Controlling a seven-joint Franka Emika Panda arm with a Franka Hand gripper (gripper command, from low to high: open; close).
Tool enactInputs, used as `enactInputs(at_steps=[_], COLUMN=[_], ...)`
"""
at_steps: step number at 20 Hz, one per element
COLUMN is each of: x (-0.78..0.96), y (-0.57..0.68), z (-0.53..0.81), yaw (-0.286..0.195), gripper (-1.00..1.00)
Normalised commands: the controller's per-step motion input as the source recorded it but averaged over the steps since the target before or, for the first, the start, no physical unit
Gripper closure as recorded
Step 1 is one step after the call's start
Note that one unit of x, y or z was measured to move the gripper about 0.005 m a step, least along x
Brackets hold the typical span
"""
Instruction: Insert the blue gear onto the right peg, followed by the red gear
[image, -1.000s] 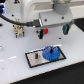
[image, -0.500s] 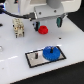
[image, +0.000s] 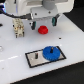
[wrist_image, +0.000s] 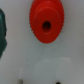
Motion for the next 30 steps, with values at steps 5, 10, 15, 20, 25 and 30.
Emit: enactInputs(at_steps=[5, 10, 15, 20, 25, 30], x=[-0.18, -0.07, -0.11, -0.22, -0.07, -0.03], y=[0.07, 0.01, 0.01, 0.03, 0.06, 0.06], z=[-0.30, -0.28, -0.27, -0.12, 0.01, 0.03], yaw=[0.000, 0.000, 0.000, 0.000, 0.000, 0.000], gripper=[-1.00, -1.00, -1.00, 1.00, 1.00, 1.00])
